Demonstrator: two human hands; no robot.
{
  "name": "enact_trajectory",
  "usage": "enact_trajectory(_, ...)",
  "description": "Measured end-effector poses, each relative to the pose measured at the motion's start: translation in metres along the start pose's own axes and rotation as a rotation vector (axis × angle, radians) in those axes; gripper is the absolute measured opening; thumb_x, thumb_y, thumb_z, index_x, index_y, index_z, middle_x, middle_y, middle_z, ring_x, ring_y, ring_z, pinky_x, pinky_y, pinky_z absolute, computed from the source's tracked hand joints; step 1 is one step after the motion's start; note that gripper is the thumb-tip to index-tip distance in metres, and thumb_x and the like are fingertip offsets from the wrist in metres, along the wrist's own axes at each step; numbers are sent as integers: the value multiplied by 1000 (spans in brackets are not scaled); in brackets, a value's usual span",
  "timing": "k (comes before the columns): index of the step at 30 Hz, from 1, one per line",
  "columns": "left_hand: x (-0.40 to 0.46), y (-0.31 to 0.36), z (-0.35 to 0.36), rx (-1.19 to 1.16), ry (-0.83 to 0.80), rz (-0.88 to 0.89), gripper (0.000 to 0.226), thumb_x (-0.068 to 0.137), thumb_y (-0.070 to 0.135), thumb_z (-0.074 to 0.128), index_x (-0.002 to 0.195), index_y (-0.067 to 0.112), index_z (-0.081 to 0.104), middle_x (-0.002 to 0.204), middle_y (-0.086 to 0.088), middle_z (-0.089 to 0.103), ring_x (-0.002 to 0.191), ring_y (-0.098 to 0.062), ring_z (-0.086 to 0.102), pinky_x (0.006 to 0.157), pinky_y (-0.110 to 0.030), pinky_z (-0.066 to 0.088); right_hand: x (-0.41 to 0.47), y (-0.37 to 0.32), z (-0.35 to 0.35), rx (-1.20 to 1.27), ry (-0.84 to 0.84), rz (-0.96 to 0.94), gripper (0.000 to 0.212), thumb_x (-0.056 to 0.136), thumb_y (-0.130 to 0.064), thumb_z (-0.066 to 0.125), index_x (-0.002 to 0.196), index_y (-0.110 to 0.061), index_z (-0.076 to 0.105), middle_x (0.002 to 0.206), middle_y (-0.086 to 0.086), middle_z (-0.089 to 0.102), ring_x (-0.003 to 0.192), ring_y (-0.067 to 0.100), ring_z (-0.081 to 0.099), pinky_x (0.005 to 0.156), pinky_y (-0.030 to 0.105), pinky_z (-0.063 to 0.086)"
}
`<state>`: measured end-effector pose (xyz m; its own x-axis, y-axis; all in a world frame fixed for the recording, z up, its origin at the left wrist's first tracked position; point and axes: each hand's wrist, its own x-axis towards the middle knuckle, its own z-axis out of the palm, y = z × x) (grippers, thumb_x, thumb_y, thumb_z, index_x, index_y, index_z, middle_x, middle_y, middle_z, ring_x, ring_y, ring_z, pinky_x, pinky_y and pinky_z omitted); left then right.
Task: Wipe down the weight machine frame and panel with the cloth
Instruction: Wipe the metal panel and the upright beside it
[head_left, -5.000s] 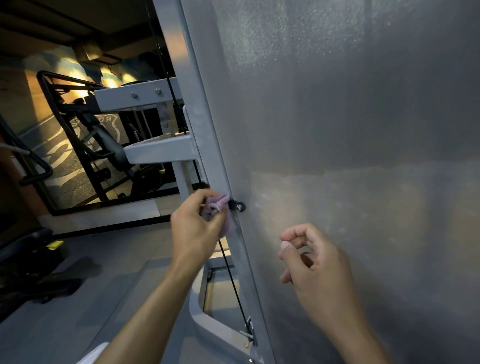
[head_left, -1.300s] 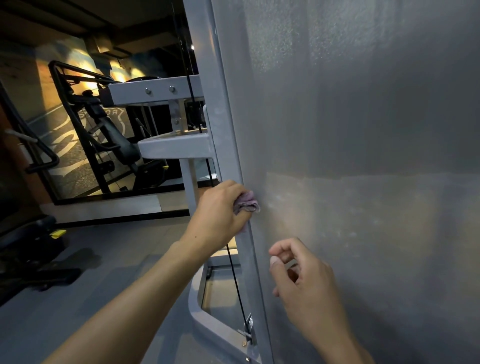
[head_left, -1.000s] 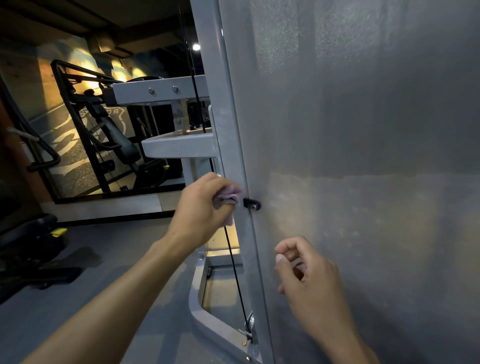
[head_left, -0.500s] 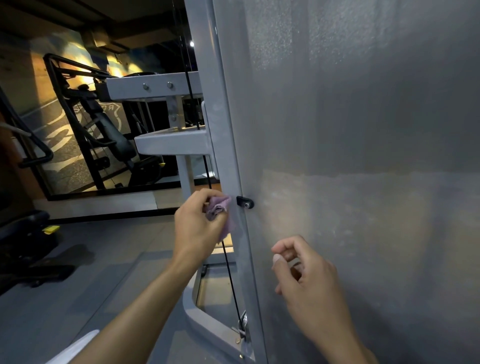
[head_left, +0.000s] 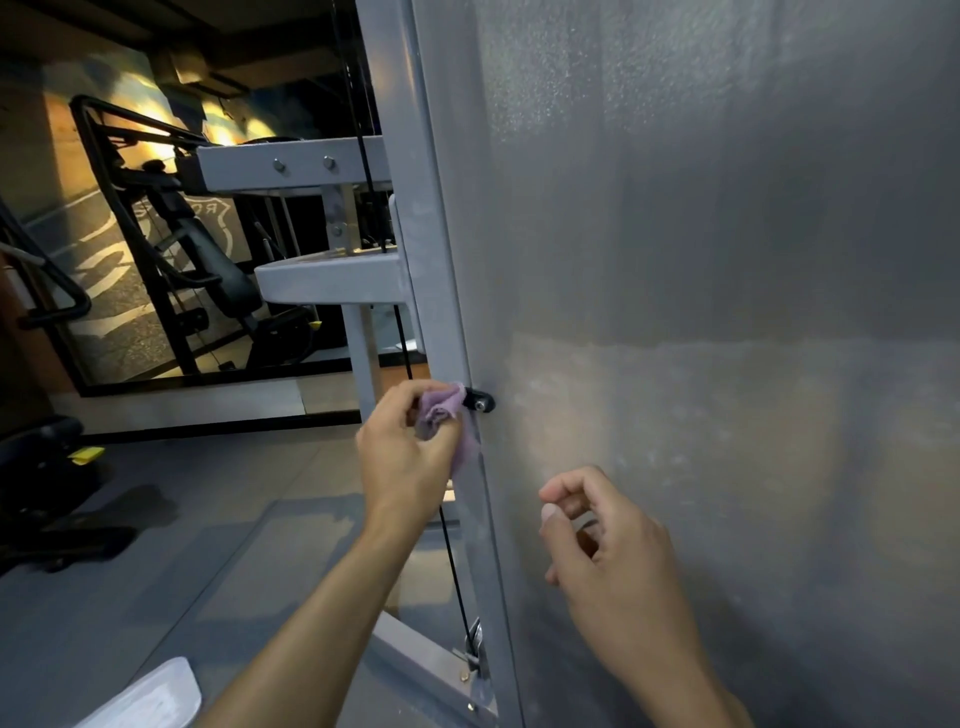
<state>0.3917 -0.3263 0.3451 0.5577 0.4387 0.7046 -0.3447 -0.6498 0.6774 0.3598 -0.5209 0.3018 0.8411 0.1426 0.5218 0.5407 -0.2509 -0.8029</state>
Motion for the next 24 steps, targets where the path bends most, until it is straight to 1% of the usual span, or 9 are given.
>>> enact_trajectory(4,3,9,0,-33,-106,-67,12,88,18,80,87,28,73,81,13,72,75,-4,67,63,-18,51,0,0,-3,-17,-5,-3,18,94,-22,63,93,-39,56,83,-14,65,58,14,66,62,40,56)
enact_trajectory(7,4,3,-13,21,-292,-128,9,87,23,81,91,29,77,83,13,74,78,-5,71,61,-20,56,-1,0,-3,-19,-10,-4,18,94,-22,62,93,-39,56,82,-15,65,58,14,66,61,40,56)
enact_trajectory(10,5,5,-16,-61,-181,-166,8,88,21,80,90,28,77,83,8,75,76,-8,71,57,-24,56,-3,-3,-2,-7,-13,-11,20,95,-20,63,93,-39,56,81,-13,65,57,15,66,61,41,56)
enact_trajectory(12,4,11,-9,-72,-126,-146,8,87,21,81,88,26,76,81,9,74,76,-9,69,61,-24,56,-2,-4,-2,-3,-16,-11,21,95,-20,62,93,-40,56,81,-13,65,57,15,65,61,40,56)
enact_trajectory(14,5,14,-5,-43,-163,-128,8,87,19,81,88,25,75,80,9,74,77,-10,69,62,-20,54,-2,-5,-3,-5,-18,-9,21,95,-21,62,93,-40,56,82,-13,65,57,15,65,61,39,55)
enact_trajectory(16,12,18,-14,-33,-241,-126,7,86,22,83,89,25,77,82,8,75,80,-13,71,64,-21,55,-2,-5,-3,-2,-15,-8,21,96,-20,62,94,-40,56,82,-14,65,57,15,65,61,39,55)
enact_trajectory(20,28,28,-29,20,-308,10,8,88,25,80,95,28,77,88,11,74,80,-5,71,64,-24,59,-2,-5,-1,-21,-30,-12,19,96,-21,62,94,-39,55,80,-15,64,59,14,66,61,38,55)
enact_trajectory(22,31,34,-24,128,-378,184,13,88,14,79,96,24,78,88,10,70,78,-6,68,65,-26,57,-2,-6,0,-27,-34,-16,19,95,-22,62,94,-39,55,80,-15,64,59,13,66,62,38,55)
enact_trajectory(24,35,36,-21,347,-439,406,18,83,8,77,95,22,77,89,10,65,81,-8,63,70,-31,54,-1,-7,0,-38,-35,-23,16,95,-24,62,95,-39,55,80,-14,64,60,13,66,63,37,55)
